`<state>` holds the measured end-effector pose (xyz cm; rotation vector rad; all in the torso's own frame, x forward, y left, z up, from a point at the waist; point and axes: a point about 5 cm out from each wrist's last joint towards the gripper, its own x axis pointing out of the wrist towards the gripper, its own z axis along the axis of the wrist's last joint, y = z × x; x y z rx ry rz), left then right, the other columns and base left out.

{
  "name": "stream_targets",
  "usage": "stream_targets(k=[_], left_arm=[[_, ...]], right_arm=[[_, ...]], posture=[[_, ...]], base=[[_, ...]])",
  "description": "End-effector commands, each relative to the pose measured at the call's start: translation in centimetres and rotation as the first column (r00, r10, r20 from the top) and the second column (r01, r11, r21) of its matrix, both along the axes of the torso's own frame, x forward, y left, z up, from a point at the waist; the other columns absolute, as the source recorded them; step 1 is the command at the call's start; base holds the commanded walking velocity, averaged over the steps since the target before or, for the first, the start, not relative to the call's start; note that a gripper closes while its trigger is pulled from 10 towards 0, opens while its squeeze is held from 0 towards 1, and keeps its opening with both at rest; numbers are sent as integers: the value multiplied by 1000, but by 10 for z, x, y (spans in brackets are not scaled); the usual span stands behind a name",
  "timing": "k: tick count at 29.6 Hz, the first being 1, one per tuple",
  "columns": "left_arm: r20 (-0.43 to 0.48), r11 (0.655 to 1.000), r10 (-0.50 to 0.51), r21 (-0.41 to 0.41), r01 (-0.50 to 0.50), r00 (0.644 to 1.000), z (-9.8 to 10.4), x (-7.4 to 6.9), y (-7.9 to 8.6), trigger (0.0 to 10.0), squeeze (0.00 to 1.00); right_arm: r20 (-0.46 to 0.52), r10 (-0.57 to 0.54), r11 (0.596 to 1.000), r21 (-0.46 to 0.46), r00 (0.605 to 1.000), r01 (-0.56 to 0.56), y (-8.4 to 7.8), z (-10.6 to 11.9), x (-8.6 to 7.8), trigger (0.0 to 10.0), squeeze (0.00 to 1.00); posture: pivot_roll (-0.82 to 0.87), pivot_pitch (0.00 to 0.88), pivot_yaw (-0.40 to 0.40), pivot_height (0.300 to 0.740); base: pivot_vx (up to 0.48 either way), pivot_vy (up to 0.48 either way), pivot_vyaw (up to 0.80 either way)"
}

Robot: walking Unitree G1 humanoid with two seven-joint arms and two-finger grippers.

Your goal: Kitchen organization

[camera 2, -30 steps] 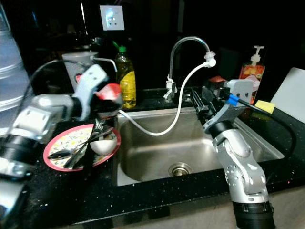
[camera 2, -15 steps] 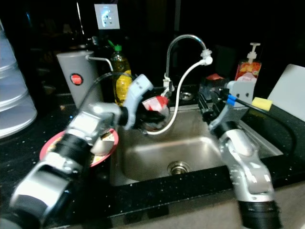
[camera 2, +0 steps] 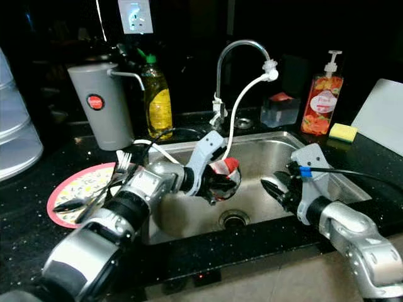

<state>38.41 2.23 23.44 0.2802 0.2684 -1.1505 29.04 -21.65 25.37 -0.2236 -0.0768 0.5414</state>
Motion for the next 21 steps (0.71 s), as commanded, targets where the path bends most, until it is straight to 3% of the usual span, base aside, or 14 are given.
stream_targets(k=[1,9,21], left_arm=[[21,1000,-13,26,12,1000,-2,-1,-6,10000,0],[-16,995,55,85,-54,998,-25,0,-2,10000,0],[-61,987,114,119,-106,992,-45,-1,1,10000,0]], right_arm=[[-5,37,999,-6,999,-37,4,3,-2,10000,0],[16,34,999,17,999,-35,0,15,3,10000,0],[-13,97,995,-8,995,-97,6,14,5,10000,0]], posture=[[-139,39,9,740],[-138,43,-1,740],[-141,49,-8,740]], base=[[0,0,0],[0,0,0],[0,0,0]])
